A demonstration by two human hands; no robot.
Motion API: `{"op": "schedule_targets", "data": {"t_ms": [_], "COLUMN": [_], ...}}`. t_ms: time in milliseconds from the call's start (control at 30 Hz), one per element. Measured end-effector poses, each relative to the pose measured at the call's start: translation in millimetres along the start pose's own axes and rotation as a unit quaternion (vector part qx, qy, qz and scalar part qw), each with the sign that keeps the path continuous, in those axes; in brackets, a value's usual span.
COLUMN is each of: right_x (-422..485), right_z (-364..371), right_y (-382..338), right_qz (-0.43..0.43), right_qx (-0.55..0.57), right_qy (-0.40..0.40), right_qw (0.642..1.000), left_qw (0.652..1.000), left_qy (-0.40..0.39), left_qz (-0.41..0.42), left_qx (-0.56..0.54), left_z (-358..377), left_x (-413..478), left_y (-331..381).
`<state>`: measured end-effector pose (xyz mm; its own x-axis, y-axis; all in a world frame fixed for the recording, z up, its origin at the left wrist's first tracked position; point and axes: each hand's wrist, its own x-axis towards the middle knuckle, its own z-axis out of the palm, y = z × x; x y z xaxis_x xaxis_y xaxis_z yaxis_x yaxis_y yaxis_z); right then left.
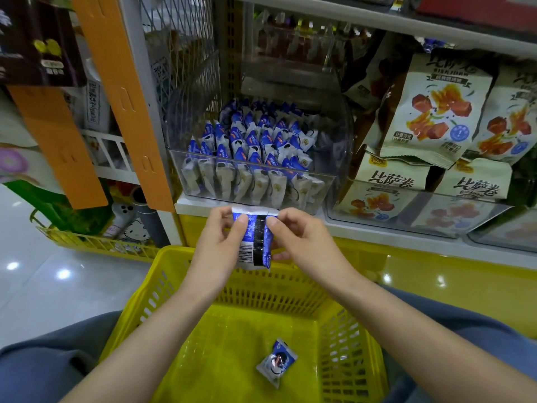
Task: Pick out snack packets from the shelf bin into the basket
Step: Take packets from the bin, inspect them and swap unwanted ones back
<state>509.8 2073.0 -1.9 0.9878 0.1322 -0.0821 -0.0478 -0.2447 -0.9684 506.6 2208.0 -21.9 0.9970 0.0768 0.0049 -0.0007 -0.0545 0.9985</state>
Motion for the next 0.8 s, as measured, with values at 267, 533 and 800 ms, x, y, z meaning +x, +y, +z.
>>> {"op": "schedule_targets", "data": {"t_ms": [267, 533, 800], "right_x": [0.7, -2.3, -5.8], "right_z": [-3.9, 0.9, 10.3], "right_y": [7.4, 6.2, 12.8], "right_qz": [-0.069, -0.142, -0.092], "right_qx": [-0.122, -0.231, -0.136], "right_qy": [0.071, 0.052, -0.017], "right_qw": [0.988, 0.961, 0.986], "left_qw": [0.965, 0.972, 0.979], "left_qy": [-0.017, -0.052, -0.014], "left_qz": [0.059, 0.047, 0.061], "left_qx": [0.257, 0.226, 0.195], "left_z": [-0.4, 1.2, -2.3], "left_x": [-4.2, -7.6, -3.6], "left_y": [-9.2, -11.0, -12.2]}}
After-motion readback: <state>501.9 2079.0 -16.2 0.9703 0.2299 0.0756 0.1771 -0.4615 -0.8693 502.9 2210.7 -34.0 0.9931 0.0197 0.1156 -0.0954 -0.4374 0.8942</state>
